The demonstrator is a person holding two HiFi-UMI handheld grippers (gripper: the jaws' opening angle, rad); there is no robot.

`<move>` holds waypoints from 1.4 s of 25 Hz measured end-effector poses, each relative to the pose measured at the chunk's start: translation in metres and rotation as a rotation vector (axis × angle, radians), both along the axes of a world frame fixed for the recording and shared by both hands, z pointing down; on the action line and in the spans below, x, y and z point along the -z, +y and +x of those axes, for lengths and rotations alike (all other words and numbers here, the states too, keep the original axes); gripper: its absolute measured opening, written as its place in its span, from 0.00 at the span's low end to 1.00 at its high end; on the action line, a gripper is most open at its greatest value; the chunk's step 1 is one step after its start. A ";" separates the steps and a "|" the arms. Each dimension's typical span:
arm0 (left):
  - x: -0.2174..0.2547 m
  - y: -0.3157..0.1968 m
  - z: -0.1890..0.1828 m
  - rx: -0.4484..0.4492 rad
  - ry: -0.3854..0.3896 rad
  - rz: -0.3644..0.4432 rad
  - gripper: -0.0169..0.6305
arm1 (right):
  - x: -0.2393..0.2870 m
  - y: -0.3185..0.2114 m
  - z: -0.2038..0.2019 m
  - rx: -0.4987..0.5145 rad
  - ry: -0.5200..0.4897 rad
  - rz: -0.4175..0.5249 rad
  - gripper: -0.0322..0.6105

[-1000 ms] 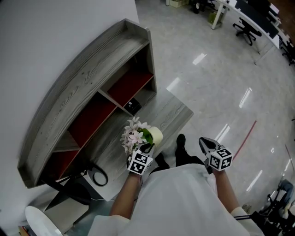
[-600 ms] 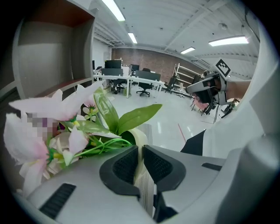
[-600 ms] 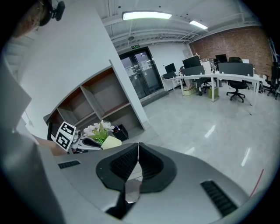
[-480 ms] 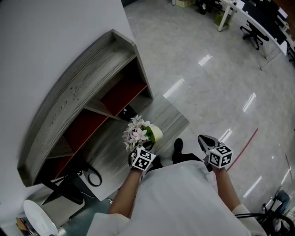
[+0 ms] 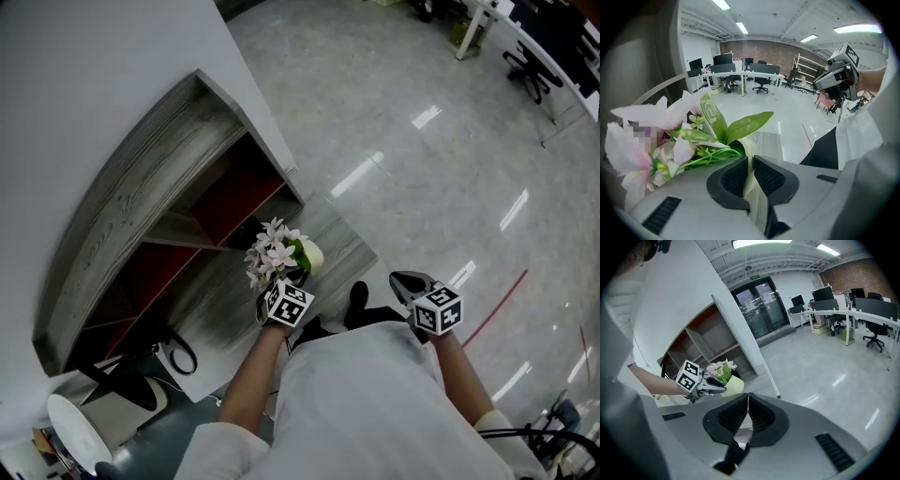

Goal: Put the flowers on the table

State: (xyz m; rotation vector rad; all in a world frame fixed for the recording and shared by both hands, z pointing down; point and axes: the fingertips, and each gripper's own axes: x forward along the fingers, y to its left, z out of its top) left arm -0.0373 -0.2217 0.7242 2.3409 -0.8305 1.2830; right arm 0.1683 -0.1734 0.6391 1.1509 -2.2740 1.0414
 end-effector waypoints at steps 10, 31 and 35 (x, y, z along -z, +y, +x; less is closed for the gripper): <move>-0.044 -0.042 0.027 0.009 -0.094 -0.035 0.11 | -0.016 -0.033 0.012 0.097 0.009 -0.032 0.08; -0.099 -0.080 0.033 -0.066 -0.333 0.025 0.11 | -0.034 -0.055 0.050 0.092 -0.015 -0.119 0.08; -0.102 -0.076 0.032 -0.085 -0.362 0.034 0.12 | -0.034 -0.055 0.055 0.079 -0.032 -0.126 0.08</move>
